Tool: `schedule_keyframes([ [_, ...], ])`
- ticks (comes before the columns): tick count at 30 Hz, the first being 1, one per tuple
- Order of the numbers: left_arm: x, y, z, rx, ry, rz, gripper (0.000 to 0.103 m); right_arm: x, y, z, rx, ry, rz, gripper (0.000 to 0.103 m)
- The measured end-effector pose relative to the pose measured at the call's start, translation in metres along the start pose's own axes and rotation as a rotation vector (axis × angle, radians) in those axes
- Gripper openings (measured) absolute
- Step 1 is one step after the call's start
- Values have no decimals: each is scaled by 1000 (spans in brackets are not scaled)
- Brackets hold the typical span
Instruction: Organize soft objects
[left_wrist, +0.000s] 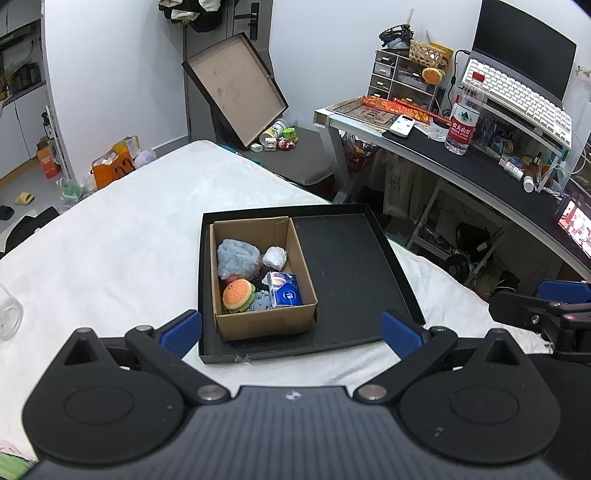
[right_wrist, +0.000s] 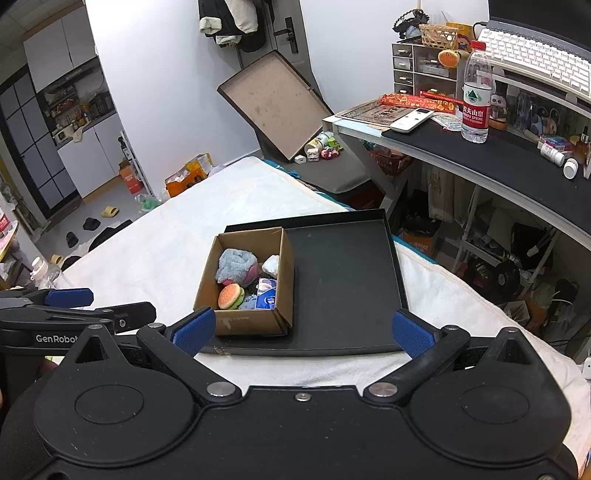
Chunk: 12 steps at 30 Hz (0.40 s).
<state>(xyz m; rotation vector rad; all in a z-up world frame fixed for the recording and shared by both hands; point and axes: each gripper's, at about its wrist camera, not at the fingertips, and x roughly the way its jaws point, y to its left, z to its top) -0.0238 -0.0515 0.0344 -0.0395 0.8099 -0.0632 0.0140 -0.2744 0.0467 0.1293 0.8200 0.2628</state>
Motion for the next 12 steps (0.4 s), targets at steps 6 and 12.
schedule_keyframes([
  [6,1,0,1,1,2,-4,102,1,-1,1,4,1,3,103],
  [12,7,5,1,-6,10,-39,102,1,-2,-1,-1,-22,35,103],
])
